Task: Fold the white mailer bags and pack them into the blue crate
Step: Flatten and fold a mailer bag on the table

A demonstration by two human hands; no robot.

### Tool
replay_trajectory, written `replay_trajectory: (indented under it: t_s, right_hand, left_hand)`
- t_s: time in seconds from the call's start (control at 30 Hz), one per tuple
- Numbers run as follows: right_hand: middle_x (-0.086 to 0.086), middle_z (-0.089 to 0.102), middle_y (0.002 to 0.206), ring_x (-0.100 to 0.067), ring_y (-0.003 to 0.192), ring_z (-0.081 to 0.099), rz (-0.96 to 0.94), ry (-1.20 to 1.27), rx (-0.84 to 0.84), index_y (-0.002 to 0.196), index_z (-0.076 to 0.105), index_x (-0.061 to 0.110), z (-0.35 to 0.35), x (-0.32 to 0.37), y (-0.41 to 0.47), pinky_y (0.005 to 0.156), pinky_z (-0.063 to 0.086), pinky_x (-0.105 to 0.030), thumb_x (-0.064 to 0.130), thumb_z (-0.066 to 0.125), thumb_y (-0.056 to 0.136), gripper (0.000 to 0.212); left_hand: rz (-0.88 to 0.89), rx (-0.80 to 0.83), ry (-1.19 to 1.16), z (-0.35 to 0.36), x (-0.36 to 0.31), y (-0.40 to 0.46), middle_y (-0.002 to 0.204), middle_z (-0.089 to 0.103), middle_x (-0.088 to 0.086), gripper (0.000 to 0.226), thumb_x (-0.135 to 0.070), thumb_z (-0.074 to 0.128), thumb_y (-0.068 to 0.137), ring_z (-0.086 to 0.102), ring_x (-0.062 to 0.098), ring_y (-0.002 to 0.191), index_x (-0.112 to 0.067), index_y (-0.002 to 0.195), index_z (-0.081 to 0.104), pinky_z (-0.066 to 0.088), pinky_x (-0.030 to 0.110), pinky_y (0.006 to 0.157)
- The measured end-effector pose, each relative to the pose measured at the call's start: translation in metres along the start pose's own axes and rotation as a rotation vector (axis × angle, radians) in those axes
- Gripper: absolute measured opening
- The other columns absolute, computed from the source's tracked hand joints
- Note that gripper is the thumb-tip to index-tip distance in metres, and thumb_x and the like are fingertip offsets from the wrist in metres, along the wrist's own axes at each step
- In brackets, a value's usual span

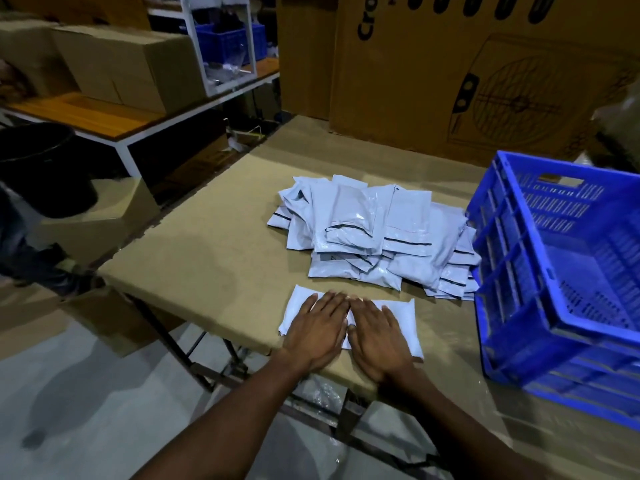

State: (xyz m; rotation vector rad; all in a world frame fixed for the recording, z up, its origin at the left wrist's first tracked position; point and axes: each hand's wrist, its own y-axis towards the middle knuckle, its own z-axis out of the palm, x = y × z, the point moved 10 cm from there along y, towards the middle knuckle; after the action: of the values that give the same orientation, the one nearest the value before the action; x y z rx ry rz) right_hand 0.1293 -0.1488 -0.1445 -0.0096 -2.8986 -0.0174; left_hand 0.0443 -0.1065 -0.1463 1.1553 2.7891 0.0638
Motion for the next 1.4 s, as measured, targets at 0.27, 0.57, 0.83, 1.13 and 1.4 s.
replay_trajectory:
  t_s: [0.27,0.57,0.83,1.13,1.4]
  right_hand:
    - [0.004,0.025,0.163,-0.022,0.150,0.022,0.103,-0.100,-0.053,0.156,0.028,0.027,-0.012,-0.046,-0.023,0.120,0.017,-0.048,0.065,0.013,0.100,0.069]
    - [0.006,-0.011,0.166,-0.014,0.152,-0.014,0.233,-0.022,0.095,0.159,0.002,0.028,-0.013,-0.074,-0.030,0.121,-0.007,-0.049,0.073,-0.008,0.089,0.084]
    - [0.008,0.003,0.166,-0.013,0.153,-0.003,-0.027,0.051,0.098,0.159,0.006,0.023,-0.003,0.033,0.008,0.121,-0.007,-0.053,0.074,-0.027,0.078,0.102]
    - [0.020,-0.003,0.164,-0.016,0.153,-0.003,0.099,-0.057,0.045,0.157,0.002,0.041,-0.005,-0.045,-0.020,0.122,-0.001,-0.049,0.065,-0.001,0.097,0.064]
    - [0.007,-0.007,0.166,-0.025,0.153,-0.009,0.241,-0.031,0.139,0.158,0.010,0.033,-0.011,-0.071,-0.028,0.118,-0.002,-0.059,0.065,0.006,0.098,0.068]
  left_hand:
    - [-0.058,0.093,-0.016,-0.002,0.018,-0.008,0.169,0.011,-0.002,0.084,-0.058,-0.006,0.092,0.008,0.020,0.155,-0.017,0.162,0.015,0.005,0.041,0.125]
    - [-0.153,0.140,-0.006,-0.002,0.061,-0.026,0.169,-0.002,-0.009,0.084,-0.063,-0.010,0.089,-0.006,0.020,0.156,-0.024,0.162,0.003,0.001,0.043,0.125]
    - [-0.163,0.143,0.009,0.001,0.060,-0.025,0.169,-0.002,-0.007,0.087,-0.065,-0.011,0.089,-0.005,0.022,0.156,-0.022,0.162,0.007,0.002,0.044,0.125]
    - [-0.158,0.161,-0.003,0.003,0.063,-0.026,0.169,-0.006,-0.008,0.085,-0.064,-0.010,0.088,-0.010,0.018,0.155,-0.023,0.162,0.000,0.000,0.044,0.124]
    - [-0.168,0.112,-0.187,-0.013,0.062,-0.021,0.169,0.006,-0.005,0.073,-0.059,0.016,0.101,-0.001,0.023,0.156,-0.027,0.160,-0.012,-0.001,0.048,0.124]
